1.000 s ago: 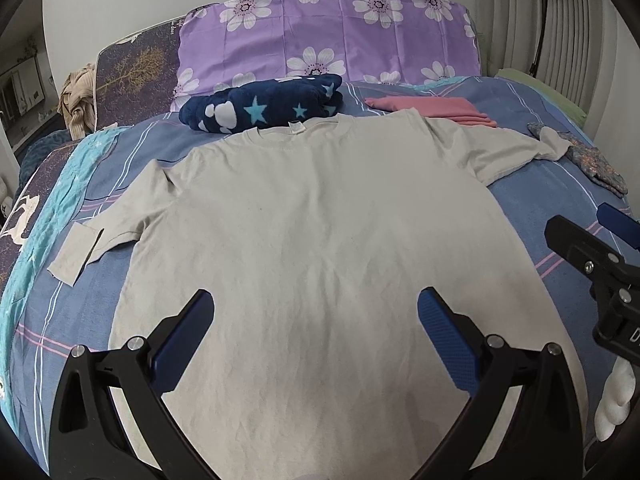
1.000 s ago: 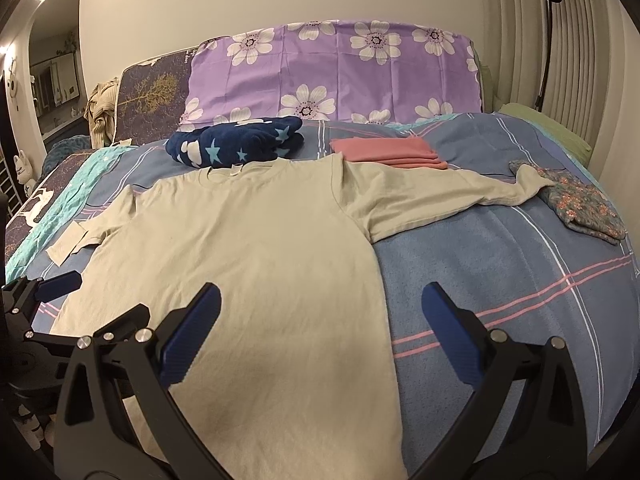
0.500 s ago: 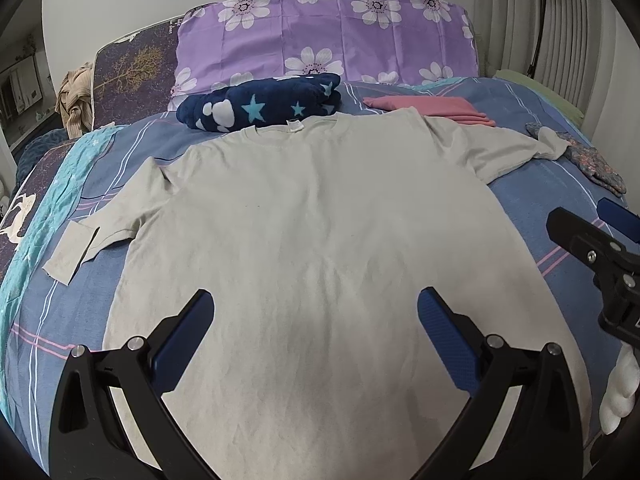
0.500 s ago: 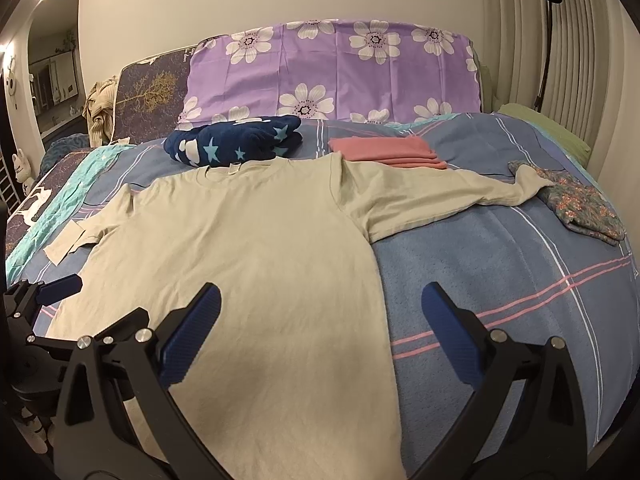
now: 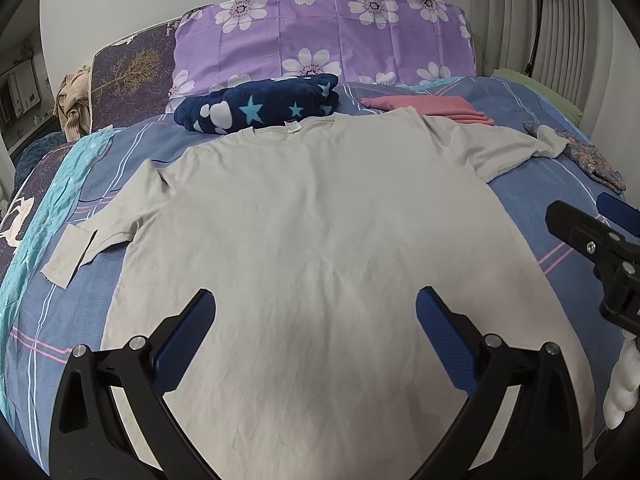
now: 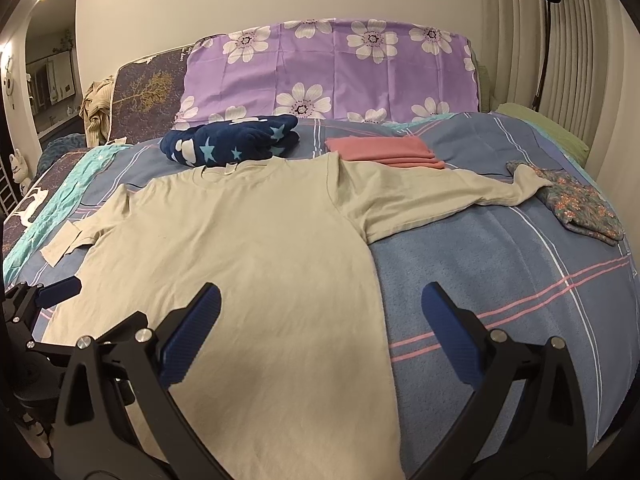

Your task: Fold small clothes

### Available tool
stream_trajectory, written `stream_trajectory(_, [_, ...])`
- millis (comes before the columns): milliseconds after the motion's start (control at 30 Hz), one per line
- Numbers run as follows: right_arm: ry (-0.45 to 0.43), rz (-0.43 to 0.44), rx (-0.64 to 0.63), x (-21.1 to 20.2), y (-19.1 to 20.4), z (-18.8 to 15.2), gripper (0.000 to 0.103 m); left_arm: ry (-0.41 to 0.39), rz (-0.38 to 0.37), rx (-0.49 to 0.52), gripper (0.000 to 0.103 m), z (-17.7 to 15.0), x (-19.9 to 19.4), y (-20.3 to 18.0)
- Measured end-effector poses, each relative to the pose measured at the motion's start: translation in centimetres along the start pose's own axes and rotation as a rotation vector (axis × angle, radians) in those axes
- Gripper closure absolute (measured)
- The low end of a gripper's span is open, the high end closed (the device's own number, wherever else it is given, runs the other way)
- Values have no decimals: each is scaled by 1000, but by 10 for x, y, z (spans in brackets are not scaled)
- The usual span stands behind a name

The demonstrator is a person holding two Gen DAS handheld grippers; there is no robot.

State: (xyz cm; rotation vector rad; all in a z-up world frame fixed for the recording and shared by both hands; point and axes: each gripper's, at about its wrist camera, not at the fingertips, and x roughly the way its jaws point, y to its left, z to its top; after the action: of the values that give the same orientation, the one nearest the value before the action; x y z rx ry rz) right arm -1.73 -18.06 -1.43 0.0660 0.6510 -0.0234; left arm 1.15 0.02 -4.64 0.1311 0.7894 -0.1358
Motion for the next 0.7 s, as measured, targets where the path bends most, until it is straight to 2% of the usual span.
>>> stream_trajectory(500, [13,-7,1,7,-1,-2,2,15,-21,-37,6,-3,5,9])
stream_trajectory(600, [19,-12,-2,9,0,-3,2,16,-30,-43,11,-5,7,12])
stream_trajectory(700, [13,-15,-10,9,2,-4,4,25,-61,-59,22,-7,11,18])
